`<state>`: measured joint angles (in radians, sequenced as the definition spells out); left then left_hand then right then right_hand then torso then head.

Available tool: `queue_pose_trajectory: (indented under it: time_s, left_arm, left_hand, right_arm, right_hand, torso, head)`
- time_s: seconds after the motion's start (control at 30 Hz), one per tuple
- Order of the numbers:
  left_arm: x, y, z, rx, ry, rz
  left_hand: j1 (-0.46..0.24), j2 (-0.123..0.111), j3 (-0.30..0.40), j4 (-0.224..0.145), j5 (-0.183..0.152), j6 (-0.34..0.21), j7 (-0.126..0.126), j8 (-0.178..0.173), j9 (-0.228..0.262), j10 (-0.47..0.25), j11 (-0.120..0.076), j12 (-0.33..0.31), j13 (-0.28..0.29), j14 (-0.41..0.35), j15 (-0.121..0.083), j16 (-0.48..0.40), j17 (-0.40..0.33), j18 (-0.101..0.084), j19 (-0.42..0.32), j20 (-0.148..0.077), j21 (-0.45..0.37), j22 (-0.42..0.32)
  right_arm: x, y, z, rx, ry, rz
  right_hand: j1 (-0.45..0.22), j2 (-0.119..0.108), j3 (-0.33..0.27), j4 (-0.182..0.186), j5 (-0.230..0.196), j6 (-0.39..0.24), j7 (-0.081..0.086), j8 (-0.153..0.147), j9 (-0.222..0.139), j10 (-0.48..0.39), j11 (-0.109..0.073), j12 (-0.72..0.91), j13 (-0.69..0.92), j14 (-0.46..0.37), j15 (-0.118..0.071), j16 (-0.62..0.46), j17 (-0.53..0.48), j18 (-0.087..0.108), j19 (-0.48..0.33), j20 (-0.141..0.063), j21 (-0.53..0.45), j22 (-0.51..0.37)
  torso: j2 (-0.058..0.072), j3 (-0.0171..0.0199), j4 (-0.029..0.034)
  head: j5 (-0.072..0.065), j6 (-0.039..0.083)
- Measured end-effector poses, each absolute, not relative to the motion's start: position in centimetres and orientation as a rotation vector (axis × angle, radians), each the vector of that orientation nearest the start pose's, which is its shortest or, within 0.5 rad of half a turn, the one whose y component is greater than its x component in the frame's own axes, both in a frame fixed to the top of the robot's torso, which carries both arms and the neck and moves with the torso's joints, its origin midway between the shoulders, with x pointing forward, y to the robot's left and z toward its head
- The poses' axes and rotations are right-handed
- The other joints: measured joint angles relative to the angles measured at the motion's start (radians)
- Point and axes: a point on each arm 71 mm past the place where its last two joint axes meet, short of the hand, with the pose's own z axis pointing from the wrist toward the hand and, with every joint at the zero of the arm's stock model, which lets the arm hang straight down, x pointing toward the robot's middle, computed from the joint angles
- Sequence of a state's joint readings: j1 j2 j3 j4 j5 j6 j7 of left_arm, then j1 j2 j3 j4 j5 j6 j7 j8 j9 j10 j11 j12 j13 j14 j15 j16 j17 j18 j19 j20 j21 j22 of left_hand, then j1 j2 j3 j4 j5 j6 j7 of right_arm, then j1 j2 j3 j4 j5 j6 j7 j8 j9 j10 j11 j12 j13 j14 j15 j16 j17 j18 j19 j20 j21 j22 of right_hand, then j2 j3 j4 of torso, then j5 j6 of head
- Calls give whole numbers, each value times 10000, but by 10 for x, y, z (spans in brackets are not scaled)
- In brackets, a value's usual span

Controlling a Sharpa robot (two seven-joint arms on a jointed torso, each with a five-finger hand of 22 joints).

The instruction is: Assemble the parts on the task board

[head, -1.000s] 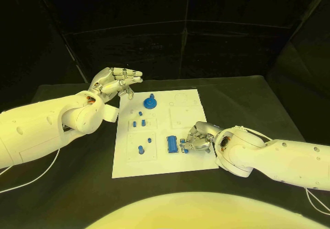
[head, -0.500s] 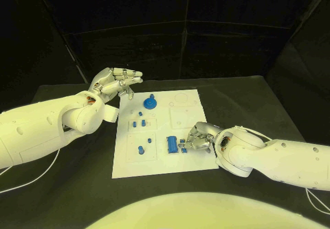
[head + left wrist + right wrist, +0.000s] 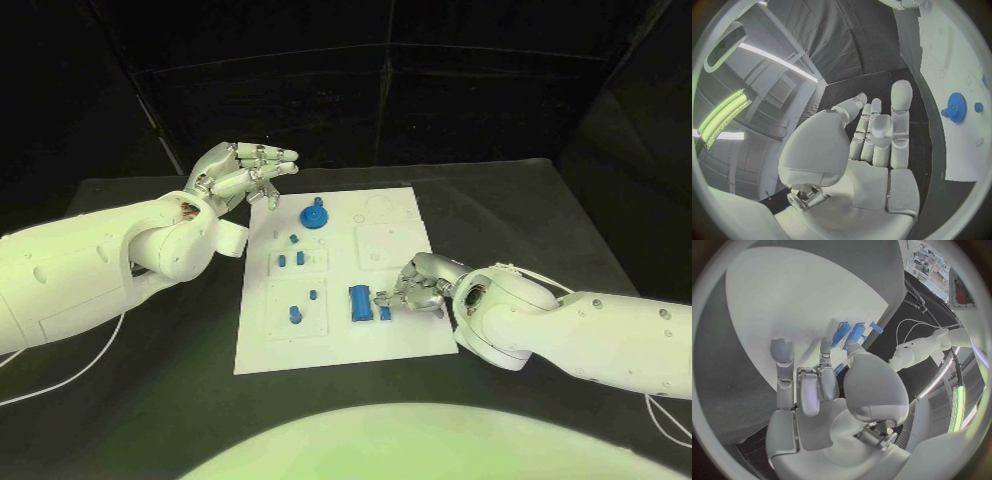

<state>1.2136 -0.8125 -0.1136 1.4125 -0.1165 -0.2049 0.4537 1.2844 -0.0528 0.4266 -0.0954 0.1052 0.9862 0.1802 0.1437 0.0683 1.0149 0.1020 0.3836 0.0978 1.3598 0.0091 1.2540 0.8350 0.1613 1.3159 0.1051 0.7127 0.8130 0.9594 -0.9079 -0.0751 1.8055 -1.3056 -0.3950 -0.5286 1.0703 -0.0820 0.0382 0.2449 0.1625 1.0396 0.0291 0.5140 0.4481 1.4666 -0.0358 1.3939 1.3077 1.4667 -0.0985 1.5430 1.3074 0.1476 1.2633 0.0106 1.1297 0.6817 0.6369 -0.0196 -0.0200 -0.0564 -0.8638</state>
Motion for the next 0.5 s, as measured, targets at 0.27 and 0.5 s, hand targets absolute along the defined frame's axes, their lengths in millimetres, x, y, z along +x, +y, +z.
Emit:
queue_pose_trajectory:
  time_s: [0.27,0.5]
  left_arm:
    - [499,221,-199,-9413,14846,-15427]
    - [499,221,-199,-9420,14848,-15414]
  left_hand:
    - [0,0,0,0,0,0,0,0,0,-36,36,0,0,0,0,0,0,0,0,0,0,0]
    - [0,0,0,0,0,0,0,0,0,-36,36,0,0,0,0,0,0,0,0,0,0,0]
  right_arm:
    - [370,-180,-277,2653,20549,6021]
    - [365,-181,-277,2356,20913,6391]
  right_hand:
    - [569,132,-296,-110,128,-127,52,0,9,0,0,0,0,0,0,0,0,0,0,0,-60,-51]
    - [961,140,-479,-265,212,-127,52,0,8,0,0,0,-1,0,0,0,0,0,0,0,-60,-72]
  torso:
    - [0,4,0]
    - [-9,-1,-12]
  head:
    - [0,6]
    - [-43,10]
